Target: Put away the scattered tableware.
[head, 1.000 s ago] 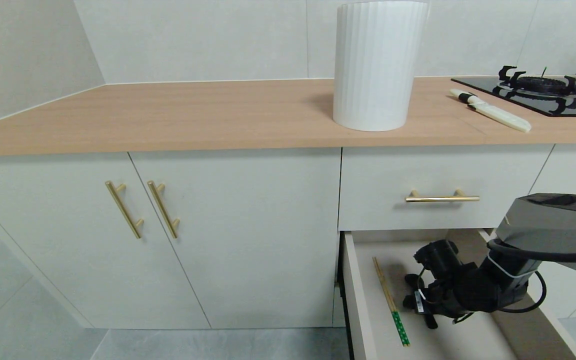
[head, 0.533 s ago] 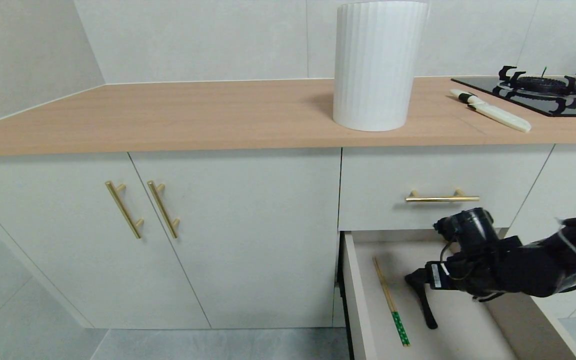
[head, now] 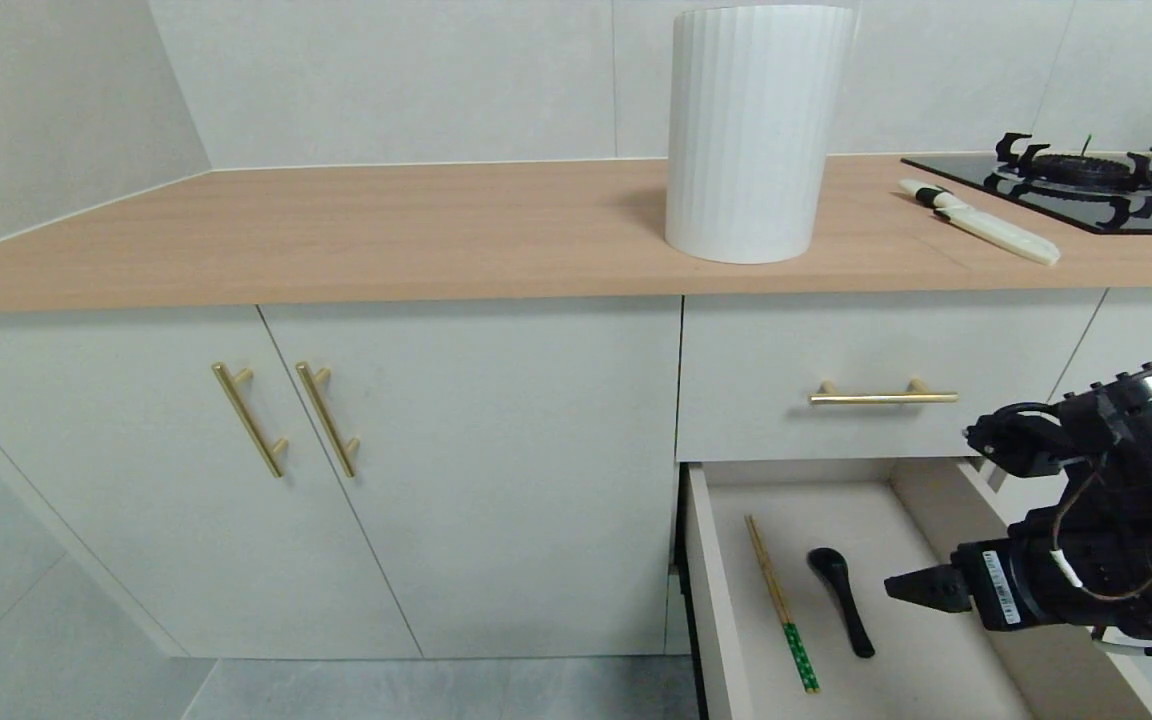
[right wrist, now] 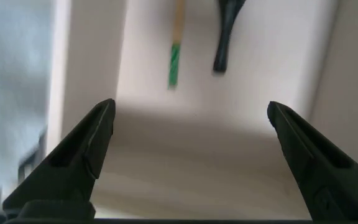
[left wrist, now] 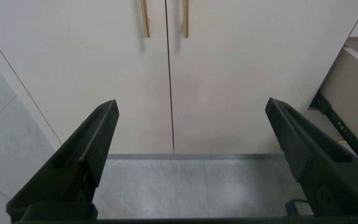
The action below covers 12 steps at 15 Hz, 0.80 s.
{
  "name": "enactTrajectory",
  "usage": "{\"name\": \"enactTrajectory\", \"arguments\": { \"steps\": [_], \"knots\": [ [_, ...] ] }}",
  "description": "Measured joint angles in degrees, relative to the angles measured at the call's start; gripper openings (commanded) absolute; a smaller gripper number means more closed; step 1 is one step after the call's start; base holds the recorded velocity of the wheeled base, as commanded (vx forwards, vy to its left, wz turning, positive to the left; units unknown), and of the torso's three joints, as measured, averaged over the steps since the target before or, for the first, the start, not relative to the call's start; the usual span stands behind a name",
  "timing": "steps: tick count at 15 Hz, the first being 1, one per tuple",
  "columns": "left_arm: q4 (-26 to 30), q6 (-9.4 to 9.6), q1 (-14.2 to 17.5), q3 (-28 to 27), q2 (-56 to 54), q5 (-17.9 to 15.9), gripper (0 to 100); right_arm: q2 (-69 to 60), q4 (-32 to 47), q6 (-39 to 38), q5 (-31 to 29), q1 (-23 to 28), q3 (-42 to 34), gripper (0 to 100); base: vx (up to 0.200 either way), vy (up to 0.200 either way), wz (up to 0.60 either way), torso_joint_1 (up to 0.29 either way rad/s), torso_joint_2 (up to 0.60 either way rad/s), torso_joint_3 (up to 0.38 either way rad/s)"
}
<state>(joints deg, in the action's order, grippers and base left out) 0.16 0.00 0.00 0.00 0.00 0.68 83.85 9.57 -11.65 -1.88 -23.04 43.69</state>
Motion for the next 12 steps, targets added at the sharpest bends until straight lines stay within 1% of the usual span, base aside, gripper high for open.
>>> {"name": "enactTrajectory", "arguments": {
  "steps": [4, 9, 12],
  "knots": [
    [0.00, 0.00, 0.00, 0.00, 0.00, -0.02, 100, -4.41, 3.38, 2.40, 0.02, -0.79, -0.43, 100, 0.000, 0.000, 0.00, 0.000, 0.00, 0.000],
    [0.02, -0.05, 0.00, 0.00, 0.00, -0.02, 100, -5.95, 3.54, 2.77, 0.02, -1.10, -0.56, 100, 0.000, 0.000, 0.00, 0.000, 0.00, 0.000],
    [0.02, -0.11, 0.00, 0.00, 0.00, 0.00, 100, -6.07, 3.49, 3.67, 0.00, -1.18, -0.98, 100, -0.200, 0.000, 0.00, 0.004, 0.00, 0.001]
  ]
}}
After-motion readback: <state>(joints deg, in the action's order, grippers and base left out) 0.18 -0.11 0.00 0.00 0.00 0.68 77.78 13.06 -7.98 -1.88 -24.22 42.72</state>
